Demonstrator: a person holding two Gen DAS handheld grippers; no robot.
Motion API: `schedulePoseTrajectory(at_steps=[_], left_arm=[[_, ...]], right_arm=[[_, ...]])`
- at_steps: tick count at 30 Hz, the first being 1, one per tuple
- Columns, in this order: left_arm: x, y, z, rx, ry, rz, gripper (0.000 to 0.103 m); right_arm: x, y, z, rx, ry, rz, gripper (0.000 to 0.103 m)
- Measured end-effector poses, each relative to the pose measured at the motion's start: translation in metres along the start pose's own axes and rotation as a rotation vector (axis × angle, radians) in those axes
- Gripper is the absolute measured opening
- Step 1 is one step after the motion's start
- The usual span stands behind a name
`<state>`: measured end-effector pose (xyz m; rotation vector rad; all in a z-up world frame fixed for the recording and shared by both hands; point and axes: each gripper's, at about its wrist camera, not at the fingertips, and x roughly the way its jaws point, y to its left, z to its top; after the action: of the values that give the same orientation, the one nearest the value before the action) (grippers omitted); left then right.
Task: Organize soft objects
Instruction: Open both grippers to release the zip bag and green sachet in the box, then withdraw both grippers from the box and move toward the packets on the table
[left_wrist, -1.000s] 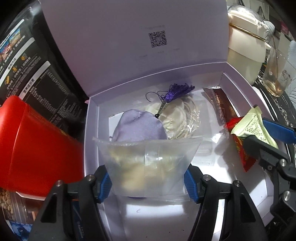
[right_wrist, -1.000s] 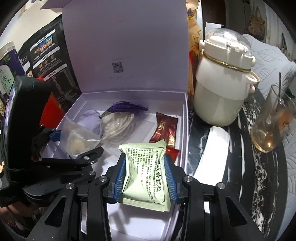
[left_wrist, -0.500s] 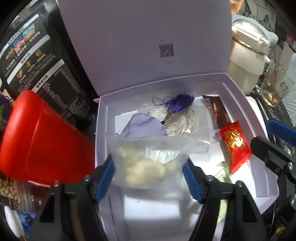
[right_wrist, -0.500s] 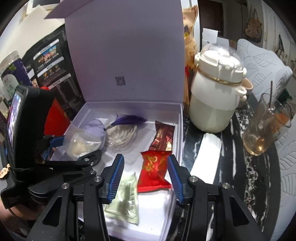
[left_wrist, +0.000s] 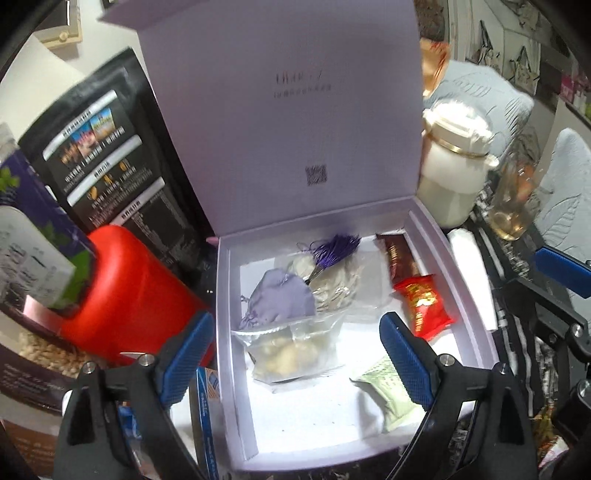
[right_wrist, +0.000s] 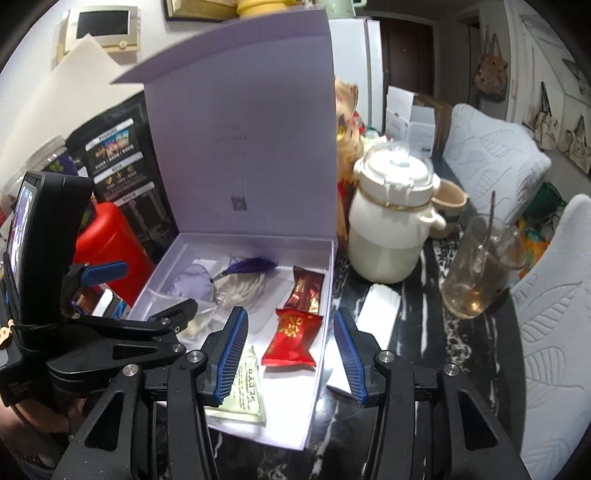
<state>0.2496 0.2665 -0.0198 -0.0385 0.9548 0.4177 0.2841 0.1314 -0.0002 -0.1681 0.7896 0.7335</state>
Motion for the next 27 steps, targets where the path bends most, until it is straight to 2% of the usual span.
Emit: schedulePoseTrajectory(at_steps=[13, 23, 27], left_arm=[[-0.086, 0.003, 0.003, -0.024, -0.152, -0.031, 0.092], [-0.155, 0.013, -0.015, -0.038, -0.263, -0.059, 0.092], [-0.183, 0.015, -0.026, -0.039, -0.330, -0.027, 0.092]], right_arm=[[-0.070, 0.007, 0.014, -0.028, -0.141, -0.028, 0.048], [-0.128, 0.022, 0.007, -0.045, -0.244, -0.023, 0.049], [-0.153, 0.030, 0.001, -0.057, -0.290, -0.023, 0.054]])
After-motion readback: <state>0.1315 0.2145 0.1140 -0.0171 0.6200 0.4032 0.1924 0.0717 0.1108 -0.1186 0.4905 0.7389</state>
